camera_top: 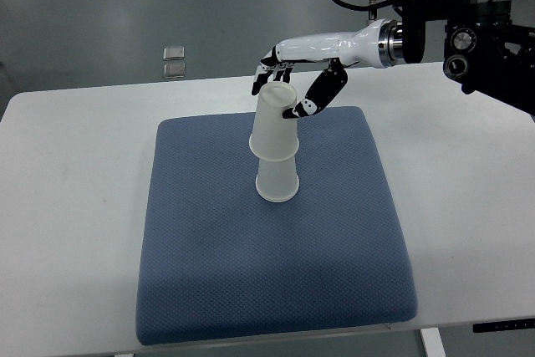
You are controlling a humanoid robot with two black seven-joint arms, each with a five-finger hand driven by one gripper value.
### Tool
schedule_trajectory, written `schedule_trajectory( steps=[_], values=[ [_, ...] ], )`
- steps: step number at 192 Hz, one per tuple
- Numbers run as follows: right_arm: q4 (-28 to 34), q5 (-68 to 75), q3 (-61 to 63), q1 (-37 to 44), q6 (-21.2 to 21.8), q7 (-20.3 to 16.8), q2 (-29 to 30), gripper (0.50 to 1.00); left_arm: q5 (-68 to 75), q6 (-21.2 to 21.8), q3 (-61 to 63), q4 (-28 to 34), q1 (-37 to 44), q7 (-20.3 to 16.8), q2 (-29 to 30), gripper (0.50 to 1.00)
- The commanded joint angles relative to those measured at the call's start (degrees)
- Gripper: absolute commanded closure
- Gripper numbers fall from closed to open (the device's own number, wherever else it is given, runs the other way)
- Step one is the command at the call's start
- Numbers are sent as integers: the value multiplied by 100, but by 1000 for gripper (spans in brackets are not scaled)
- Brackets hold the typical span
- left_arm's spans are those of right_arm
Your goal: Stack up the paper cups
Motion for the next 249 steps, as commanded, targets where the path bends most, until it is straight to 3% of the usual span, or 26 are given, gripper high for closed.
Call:
schedule_trajectory(
  steps=[1, 65, 89, 98, 125, 185, 207, 249],
  values=[
    [0, -25, -13, -76, -9, 0, 1, 850, 0, 0, 0, 0, 0, 0, 0, 500],
    [-9, -121, -13, -278, -61, 0, 28, 832, 0, 0, 0, 0, 0, 0, 0, 500],
    [-9, -113, -4, -296, -88, 0, 37, 742, 0, 0, 0, 0, 0, 0, 0, 500],
    [-9, -113, -4, -296, -70, 0, 28, 671, 0, 0, 0, 0, 0, 0, 0, 500],
    [-9, -104, -4, -296, -44, 9, 10, 599, 0, 0, 0, 0, 0, 0, 0, 500],
    [-53, -42, 145, -428, -105, 0, -60, 597, 0, 0, 0, 0, 0, 0, 0, 500],
    [-132, 11, 470, -683, -360, -9, -192, 597, 0, 0, 0, 0, 0, 0, 0, 500],
    [-756, 678, 1463, -1342, -589, -123, -245, 599, 0, 0, 0, 0, 0, 0, 0, 500]
  ],
)
